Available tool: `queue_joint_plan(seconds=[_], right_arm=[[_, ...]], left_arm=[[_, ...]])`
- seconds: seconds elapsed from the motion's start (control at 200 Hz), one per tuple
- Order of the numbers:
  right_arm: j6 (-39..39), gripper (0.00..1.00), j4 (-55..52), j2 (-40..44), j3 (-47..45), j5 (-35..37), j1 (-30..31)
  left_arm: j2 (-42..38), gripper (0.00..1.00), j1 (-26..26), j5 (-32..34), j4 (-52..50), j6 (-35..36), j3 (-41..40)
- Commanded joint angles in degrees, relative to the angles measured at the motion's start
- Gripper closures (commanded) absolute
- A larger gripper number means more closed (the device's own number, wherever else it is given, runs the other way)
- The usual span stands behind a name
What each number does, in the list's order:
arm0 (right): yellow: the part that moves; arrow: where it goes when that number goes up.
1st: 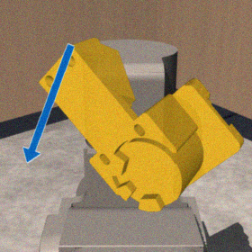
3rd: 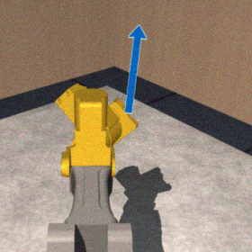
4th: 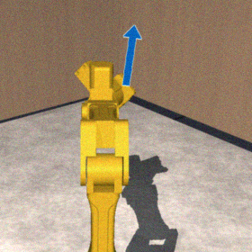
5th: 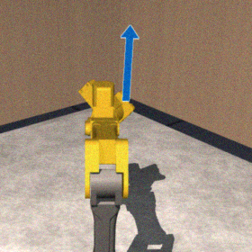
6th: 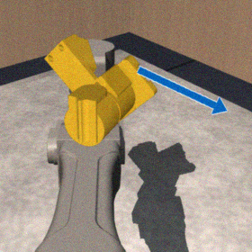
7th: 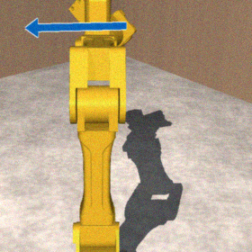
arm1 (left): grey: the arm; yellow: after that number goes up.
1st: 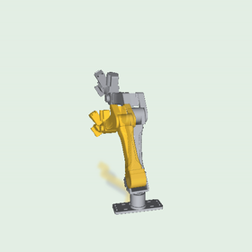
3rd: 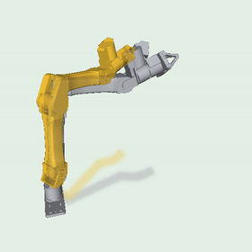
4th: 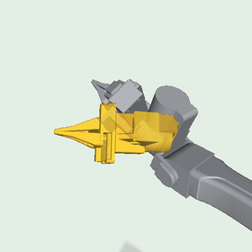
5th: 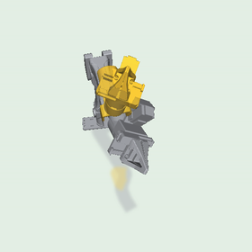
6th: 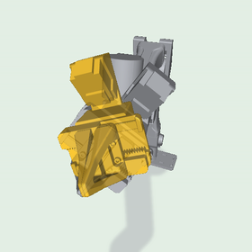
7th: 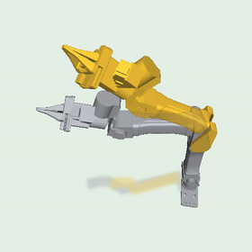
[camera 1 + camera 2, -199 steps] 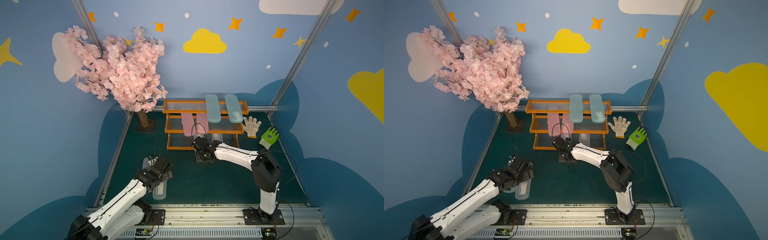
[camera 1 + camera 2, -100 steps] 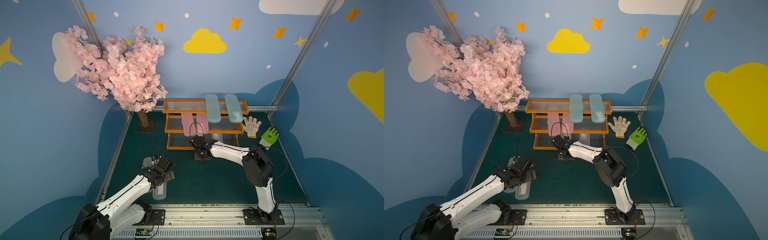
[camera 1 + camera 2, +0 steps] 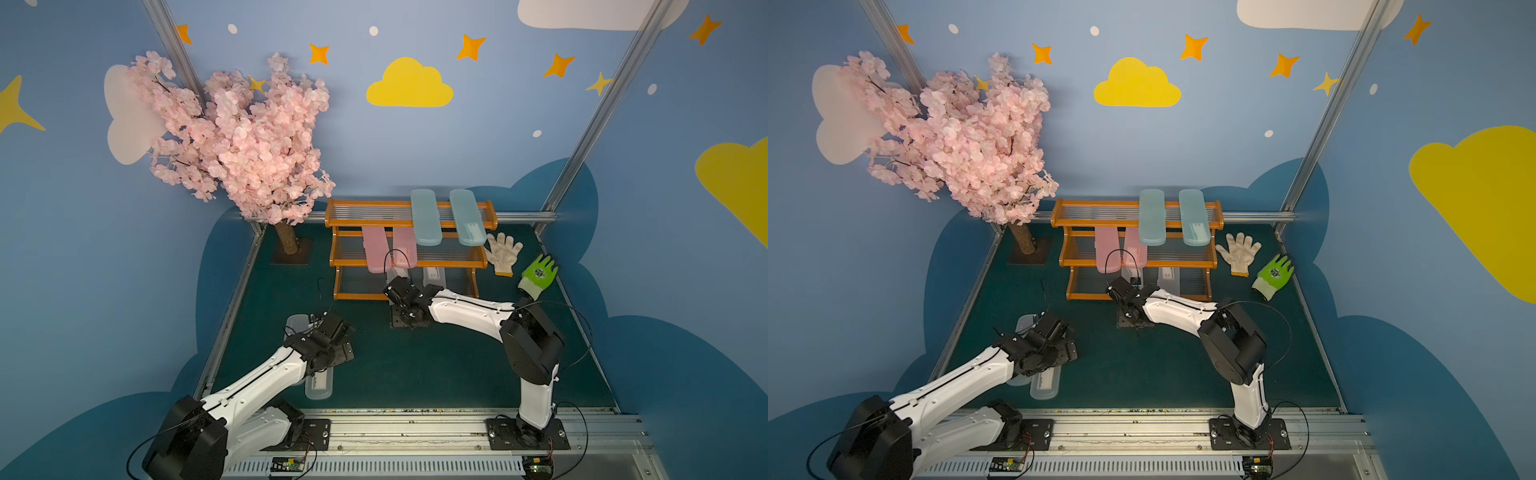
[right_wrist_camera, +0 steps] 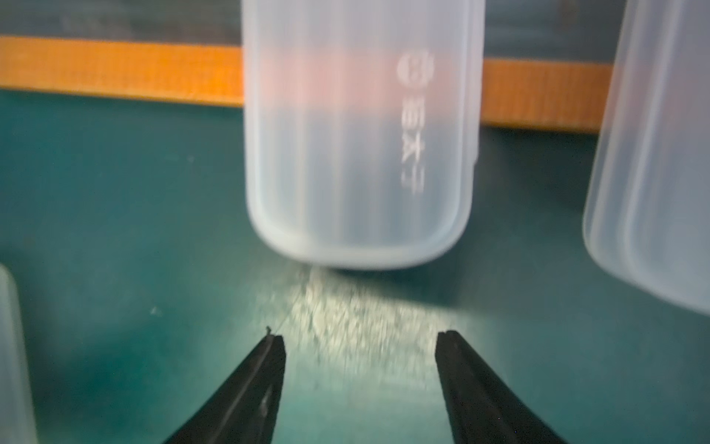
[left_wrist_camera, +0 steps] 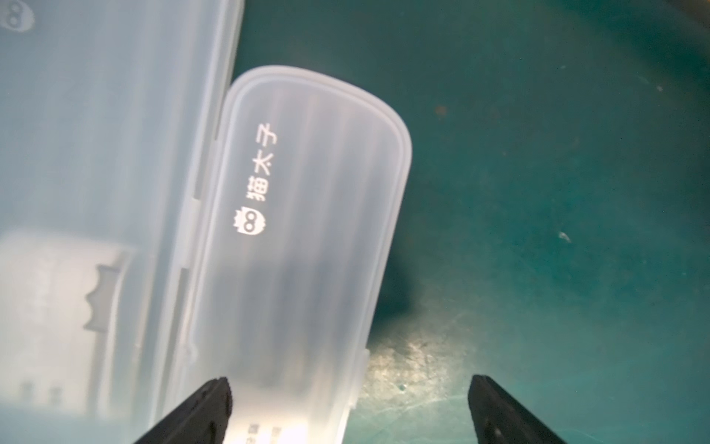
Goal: Place the pencil cases on the shelf according to color
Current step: Place the pencil case on the shelf, then pick up the pencil case from the center of the board.
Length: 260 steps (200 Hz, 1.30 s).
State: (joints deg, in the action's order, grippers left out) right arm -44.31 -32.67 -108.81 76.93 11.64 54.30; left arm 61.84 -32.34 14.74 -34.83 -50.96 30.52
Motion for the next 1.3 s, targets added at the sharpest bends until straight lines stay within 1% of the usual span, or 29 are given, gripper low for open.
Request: queue_joint_plan(seconds=[0.0,0.07,0.135,0.23,0.31,0.446,0.561,0.641,0.741,0.881,0.986,1.156,1.297], right_arm=[[-1.12,0.3,-2.26,4.69,-2.71,1.42,2.19],[-1.13,0.29,-3.13,6.86,-4.34,2.27,3.03],[-1.12,0.29,-3.74,8.84,-5.79,2.65,3.8],[-0.8,0.29,-3.1,11.22,-7.87,2.45,4.9],[-0.52,0.29,-2.33,12.0,-9.09,2.37,6.33],[-0.42,0.28,-1.88,10.93,-9.09,2.04,8.66],[-0.86,0.28,-2.42,8.63,-7.75,2.26,10.75],[-1.14,0.28,-2.75,7.13,-6.5,2.39,12.36],[-1.73,0.27,-2.97,5.88,-5.44,2.65,13.86],[-2.88,0.27,-3.29,5.89,-5.55,3.38,15.11],[-3.23,0.27,-3.66,6.95,-6.55,4.03,15.43],[-3.23,0.26,-5.19,9.89,-8.53,5.47,15.43],[-3.67,0.26,-6.92,13.54,-10.63,7.3,15.4]], left_arm=[[1.63,0.0,-1.8,-3.17,1.35,-2.53,-0.45],[2.38,0.0,-3.5,-1.85,0.65,-2.49,1.53],[2.25,0.0,-4.13,4.16,-5.2,-3.83,4.44],[-0.01,0.0,-3.13,12.54,-12.99,-4.82,6.64],[-3.66,0.0,-0.83,14.91,-14.94,-4.26,5.79],[-9.61,0.0,3.89,11.92,-12.52,-1.58,2.22],[-11.37,0.0,5.42,7.86,-8.09,2.15,-0.42],[-9.59,0.0,5.59,6.51,-7.13,2.59,-0.94],[-6.55,0.0,5.61,6.41,-6.4,2.4,-1.39],[-3.39,0.0,5.59,5.53,-4.88,2.86,-0.68],[-0.43,0.0,5.62,4.51,-3.85,2.45,-0.07],[5.85,0.0,5.58,-1.24,1.37,1.83,-0.2],[10.71,0.0,5.44,-3.72,4.96,1.77,0.3]])
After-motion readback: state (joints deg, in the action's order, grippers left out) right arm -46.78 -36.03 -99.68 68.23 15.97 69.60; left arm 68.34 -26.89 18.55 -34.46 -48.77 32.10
